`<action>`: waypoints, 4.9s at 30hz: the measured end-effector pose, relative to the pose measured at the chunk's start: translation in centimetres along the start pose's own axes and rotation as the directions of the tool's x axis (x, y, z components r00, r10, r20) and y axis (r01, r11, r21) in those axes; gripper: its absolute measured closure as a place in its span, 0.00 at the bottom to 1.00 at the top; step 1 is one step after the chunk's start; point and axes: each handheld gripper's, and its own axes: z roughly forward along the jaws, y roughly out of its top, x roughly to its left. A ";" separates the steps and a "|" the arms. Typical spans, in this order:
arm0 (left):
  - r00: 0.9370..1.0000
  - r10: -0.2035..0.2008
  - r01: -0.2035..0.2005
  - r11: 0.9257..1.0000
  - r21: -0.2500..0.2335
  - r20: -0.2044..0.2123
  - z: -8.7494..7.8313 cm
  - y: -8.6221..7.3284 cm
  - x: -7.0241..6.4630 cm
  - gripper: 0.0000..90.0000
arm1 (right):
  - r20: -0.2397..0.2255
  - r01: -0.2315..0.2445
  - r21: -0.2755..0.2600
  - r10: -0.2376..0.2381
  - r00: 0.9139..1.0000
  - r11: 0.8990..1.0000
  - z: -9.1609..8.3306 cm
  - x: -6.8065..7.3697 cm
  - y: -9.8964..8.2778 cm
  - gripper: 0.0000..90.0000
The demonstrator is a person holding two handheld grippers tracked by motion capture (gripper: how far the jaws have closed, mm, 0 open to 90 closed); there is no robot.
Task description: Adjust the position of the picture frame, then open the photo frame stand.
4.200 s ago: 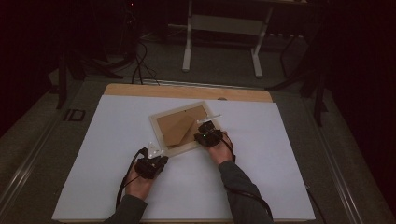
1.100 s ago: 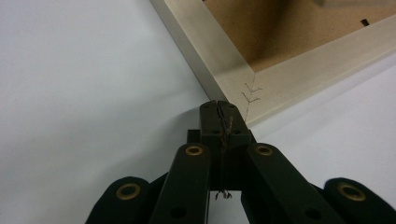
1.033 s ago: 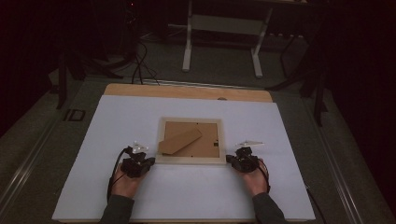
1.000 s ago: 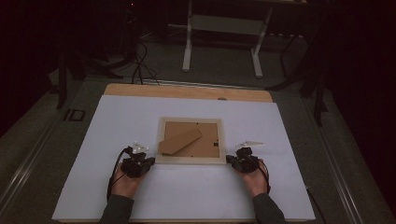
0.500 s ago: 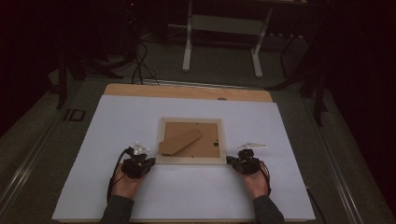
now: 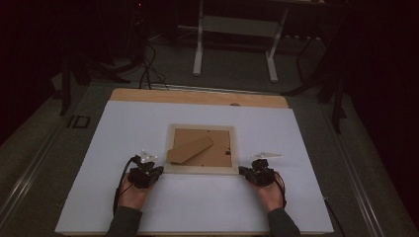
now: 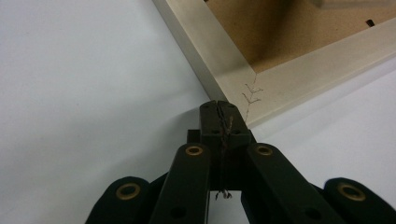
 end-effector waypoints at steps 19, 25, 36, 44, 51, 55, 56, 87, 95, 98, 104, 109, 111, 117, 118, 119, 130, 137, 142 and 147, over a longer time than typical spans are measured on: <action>1.000 -0.027 0.027 0.999 -0.032 0.010 -0.7 0.2 0.1 0.87 | 0.047 0.019 -0.030 -0.017 0.999 0.999 -0.5 -0.2 0.2 1.00; 0.998 -0.057 0.057 0.996 -0.073 0.002 -1.7 0.4 0.2 0.80 | 0.044 0.006 -0.050 -0.003 0.999 0.999 -1.1 -0.8 0.3 0.96; 0.992 -0.110 0.117 0.984 -0.133 0.060 -4.3 1.5 1.2 0.68 | 0.030 0.012 -0.065 -0.010 1.000 0.998 -1.6 -0.9 0.4 0.94; 0.991 -0.092 0.106 0.982 -0.156 0.093 -5.9 3.1 1.7 0.60 | 0.026 0.004 -0.071 -0.002 1.000 0.997 -1.7 -1.1 0.5 0.92; 0.994 -0.055 0.068 0.986 -0.149 0.090 -6.3 5.2 1.6 0.52 | 0.017 0.009 -0.073 -0.008 1.000 0.997 -1.8 -1.0 0.6 0.91; 0.994 -0.033 0.047 0.990 -0.134 0.109 -6.1 6.4 1.3 0.53 | 0.019 0.005 -0.077 -0.004 1.000 0.997 -1.9 -1.2 0.6 0.90; 0.992 -0.029 0.044 0.991 -0.130 0.119 -5.9 6.7 1.2 0.54 | 0.019 0.005 -0.079 -0.003 1.000 0.997 -1.9 -1.2 0.6 0.90; 0.957 0.055 -0.071 0.996 0.045 0.285 1.0 12.1 0.8 0.50 | 0.003 -0.007 -0.086 0.008 1.000 0.996 -2.1 -1.5 0.5 0.82; 0.954 0.078 -0.106 0.991 0.082 0.289 2.5 12.9 0.3 0.48 | 0.003 -0.023 -0.097 0.024 1.000 0.995 -2.4 -1.9 0.5 0.81; 0.954 0.081 -0.115 0.988 0.102 0.290 3.0 13.1 0.2 0.48 | 0.003 -0.026 -0.100 0.027 1.000 0.995 -2.5 -2.0 0.5 0.81; 0.952 0.098 -0.143 0.980 0.138 0.291 4.0 13.4 -0.4 0.46 | -0.002 -0.027 -0.102 0.027 1.000 0.994 -2.6 -2.2 0.5 0.80; 0.945 0.115 -0.176 0.968 0.178 0.307 5.0 13.5 -1.1 0.42 | -0.001 -0.035 -0.108 0.035 0.999 0.994 -2.8 -2.4 0.5 0.80; 0.944 0.122 -0.188 0.963 0.193 0.307 5.4 13.5 -1.3 0.41 | -0.002 -0.033 -0.109 0.033 0.999 0.994 -2.9 -2.4 0.5 0.80; 0.937 0.133 -0.213 0.951 0.225 0.324 5.9 13.4 -1.6 0.39 | -0.005 -0.035 -0.108 0.034 0.999 0.994 -2.8 -2.4 0.4 0.80; 0.935 0.135 -0.217 0.949 0.227 0.328 6.0 13.4 -1.7 0.39 | -0.006 -0.035 -0.107 0.034 0.999 0.994 -2.8 -2.5 0.4 0.80; 0.933 0.139 -0.225 0.945 0.236 0.332 6.1 13.4 -1.7 0.39 | -0.005 -0.035 -0.107 0.035 0.999 0.994 -2.8 -2.5 0.4 0.80; 0.931 0.148 -0.251 0.924 0.289 0.335 7.2 13.1 -2.0 0.42 | -0.009 -0.039 -0.105 0.038 0.999 0.994 -2.7 -2.6 0.3 0.80; 0.930 0.157 -0.260 0.920 0.292 0.333 7.2 13.0 -2.1 0.42 | -0.007 -0.038 -0.107 0.038 0.999 0.994 -2.8 -2.6 0.3 0.80; 0.929 0.192 -0.285 0.916 0.283 0.315 7.2 12.9 -2.4 0.42 | -0.006 -0.040 -0.106 0.040 0.999 0.994 -2.9 -2.7 0.3 0.80; 0.927 0.234 -0.313 0.913 0.261 0.293 6.9 12.9 -2.8 0.43 | -0.008 -0.041 -0.106 0.040 0.999 0.994 -2.9 -2.8 0.4 0.80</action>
